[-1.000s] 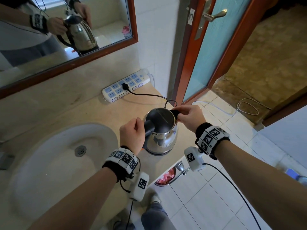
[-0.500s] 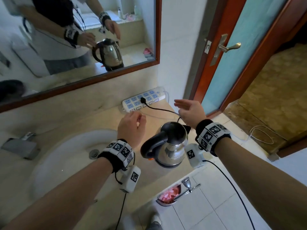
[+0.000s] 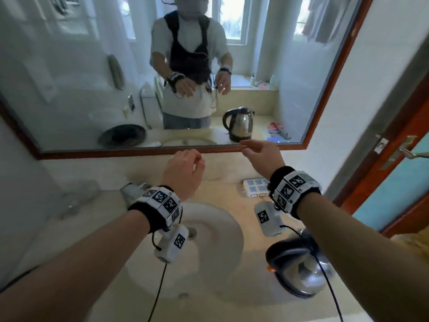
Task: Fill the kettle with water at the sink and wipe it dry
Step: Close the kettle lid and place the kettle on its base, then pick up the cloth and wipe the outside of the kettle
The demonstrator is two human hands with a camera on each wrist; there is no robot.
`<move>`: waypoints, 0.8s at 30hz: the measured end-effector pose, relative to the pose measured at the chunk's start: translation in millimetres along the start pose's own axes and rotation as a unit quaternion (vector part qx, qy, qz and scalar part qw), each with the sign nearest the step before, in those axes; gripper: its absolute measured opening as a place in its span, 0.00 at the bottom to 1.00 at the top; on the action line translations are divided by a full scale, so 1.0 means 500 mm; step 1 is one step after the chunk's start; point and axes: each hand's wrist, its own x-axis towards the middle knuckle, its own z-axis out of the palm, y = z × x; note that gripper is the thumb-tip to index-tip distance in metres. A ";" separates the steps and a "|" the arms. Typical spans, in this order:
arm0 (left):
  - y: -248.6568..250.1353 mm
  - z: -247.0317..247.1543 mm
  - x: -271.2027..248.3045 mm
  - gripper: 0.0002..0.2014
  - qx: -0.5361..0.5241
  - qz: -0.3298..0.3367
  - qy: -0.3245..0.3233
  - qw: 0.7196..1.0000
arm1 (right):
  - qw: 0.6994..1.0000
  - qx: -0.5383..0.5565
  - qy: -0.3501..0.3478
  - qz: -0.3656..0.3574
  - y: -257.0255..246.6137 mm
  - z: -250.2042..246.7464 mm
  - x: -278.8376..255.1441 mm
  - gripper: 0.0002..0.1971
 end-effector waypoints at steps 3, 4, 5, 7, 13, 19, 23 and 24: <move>-0.075 -0.092 -0.027 0.13 0.038 -0.045 0.015 0.998 | 0.998 -0.001 -0.052 -0.024 -0.069 0.098 0.007 0.16; -0.100 -0.120 -0.040 0.11 0.053 -0.057 0.019 0.997 | 0.997 -0.001 -0.072 -0.031 -0.093 0.133 0.006 0.16; -0.123 -0.147 -0.053 0.11 0.068 -0.068 0.023 0.995 | 0.995 0.001 -0.093 -0.037 -0.116 0.167 0.003 0.17; -0.169 -0.197 -0.080 0.11 0.086 -0.092 0.027 0.992 | 0.990 0.000 -0.130 -0.051 -0.159 0.236 -0.006 0.16; -0.309 -0.316 -0.177 0.10 0.123 -0.144 0.038 0.981 | 0.968 -0.007 -0.238 -0.082 -0.263 0.429 -0.047 0.16; -0.425 -0.390 -0.295 0.11 0.155 -0.208 0.021 0.965 | 0.940 0.004 -0.331 -0.079 -0.319 0.621 -0.107 0.17; -0.504 -0.409 -0.378 0.11 0.131 -0.266 -0.021 0.955 | 0.915 -0.049 -0.385 -0.109 -0.330 0.729 -0.154 0.19; -0.523 -0.411 -0.399 0.10 0.123 -0.279 -0.032 0.952 | 0.906 -0.074 -0.397 -0.125 -0.329 0.757 -0.167 0.21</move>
